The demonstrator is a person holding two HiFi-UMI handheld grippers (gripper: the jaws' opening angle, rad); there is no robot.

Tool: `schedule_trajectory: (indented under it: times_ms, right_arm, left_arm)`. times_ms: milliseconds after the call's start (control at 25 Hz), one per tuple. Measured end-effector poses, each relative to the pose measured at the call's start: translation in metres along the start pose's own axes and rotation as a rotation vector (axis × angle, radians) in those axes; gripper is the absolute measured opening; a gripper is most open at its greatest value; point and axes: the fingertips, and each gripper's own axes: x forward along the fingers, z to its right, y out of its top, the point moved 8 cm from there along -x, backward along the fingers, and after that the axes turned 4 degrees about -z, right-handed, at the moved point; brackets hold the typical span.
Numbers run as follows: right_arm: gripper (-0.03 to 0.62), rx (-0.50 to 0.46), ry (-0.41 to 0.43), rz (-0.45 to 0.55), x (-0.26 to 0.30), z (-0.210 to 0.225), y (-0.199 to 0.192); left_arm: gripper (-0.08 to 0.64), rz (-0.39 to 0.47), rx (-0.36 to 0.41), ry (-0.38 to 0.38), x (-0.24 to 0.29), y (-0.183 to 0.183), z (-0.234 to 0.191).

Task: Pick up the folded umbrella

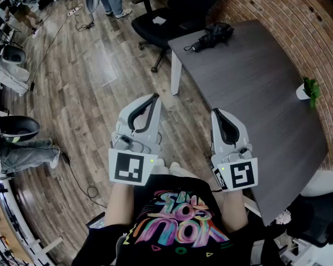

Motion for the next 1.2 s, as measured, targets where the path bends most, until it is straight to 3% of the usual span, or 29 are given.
schedule_trajectory:
  times_ms: [400,680,920,1200]
  right_arm:
    - [-0.002,0.011,-0.004,0.004,-0.016,0.019,-0.008]
    - [0.0,0.03,0.014,-0.011,0.002,0.025,-0.018]
    - [0.0,0.041,0.017,-0.027,0.052,0.029,-0.025]
    - [0.0,0.041,-0.01,-0.034,0.139,0.033,-0.013]
  left_arm:
    - [0.0,0.004,0.034,0.014,0.005,0.004,0.017]
    - [0.0,-0.022,0.027,0.031,0.016,-0.006,0.008]
    - [0.002,-0.008,0.033,0.022,0.049,-0.016,-0.028]
    - [0.0,-0.007,0.008,-0.005,0.105,-0.023,-0.103]
